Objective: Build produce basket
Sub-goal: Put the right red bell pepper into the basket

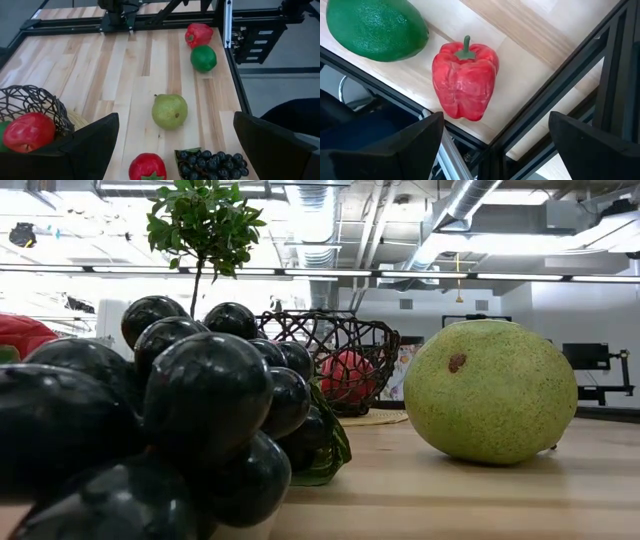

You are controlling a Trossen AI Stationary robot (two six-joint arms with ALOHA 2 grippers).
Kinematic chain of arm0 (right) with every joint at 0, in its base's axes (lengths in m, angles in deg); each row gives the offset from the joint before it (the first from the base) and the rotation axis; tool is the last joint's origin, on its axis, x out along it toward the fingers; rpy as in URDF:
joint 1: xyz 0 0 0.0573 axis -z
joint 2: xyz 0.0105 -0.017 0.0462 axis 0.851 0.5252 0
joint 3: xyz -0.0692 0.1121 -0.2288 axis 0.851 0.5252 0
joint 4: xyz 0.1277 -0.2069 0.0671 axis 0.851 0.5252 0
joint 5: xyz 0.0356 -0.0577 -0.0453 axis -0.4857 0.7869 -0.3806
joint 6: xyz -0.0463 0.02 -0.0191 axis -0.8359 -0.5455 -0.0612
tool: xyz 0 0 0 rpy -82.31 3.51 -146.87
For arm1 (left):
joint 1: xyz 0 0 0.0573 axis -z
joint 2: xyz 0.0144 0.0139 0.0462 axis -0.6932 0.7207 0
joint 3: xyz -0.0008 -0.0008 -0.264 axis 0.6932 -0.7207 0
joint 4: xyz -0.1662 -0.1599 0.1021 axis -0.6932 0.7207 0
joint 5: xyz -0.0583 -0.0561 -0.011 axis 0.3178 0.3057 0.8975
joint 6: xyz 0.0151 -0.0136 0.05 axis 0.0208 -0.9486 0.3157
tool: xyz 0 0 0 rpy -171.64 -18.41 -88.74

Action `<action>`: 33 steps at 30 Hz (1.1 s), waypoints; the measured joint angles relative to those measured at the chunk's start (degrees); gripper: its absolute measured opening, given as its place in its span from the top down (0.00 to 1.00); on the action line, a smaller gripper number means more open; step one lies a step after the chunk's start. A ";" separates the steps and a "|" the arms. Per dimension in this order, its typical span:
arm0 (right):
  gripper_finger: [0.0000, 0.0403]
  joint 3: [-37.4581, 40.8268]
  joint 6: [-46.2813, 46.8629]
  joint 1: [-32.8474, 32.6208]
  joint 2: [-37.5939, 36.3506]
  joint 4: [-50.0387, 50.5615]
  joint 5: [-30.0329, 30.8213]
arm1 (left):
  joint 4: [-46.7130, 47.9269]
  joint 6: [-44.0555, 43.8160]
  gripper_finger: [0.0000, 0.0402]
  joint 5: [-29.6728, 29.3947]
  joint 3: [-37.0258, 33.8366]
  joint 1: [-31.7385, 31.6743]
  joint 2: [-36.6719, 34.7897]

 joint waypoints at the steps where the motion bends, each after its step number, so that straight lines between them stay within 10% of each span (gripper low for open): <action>1: 0.06 0.00 0.02 0.00 0.00 0.00 0.02 | 0.02 -0.01 0.05 0.02 0.00 0.00 0.00; 33: 0.06 0.00 -3.65 4.06 0.02 2.06 4.31 | 2.39 -0.25 0.05 2.64 -2.45 -2.35 -0.20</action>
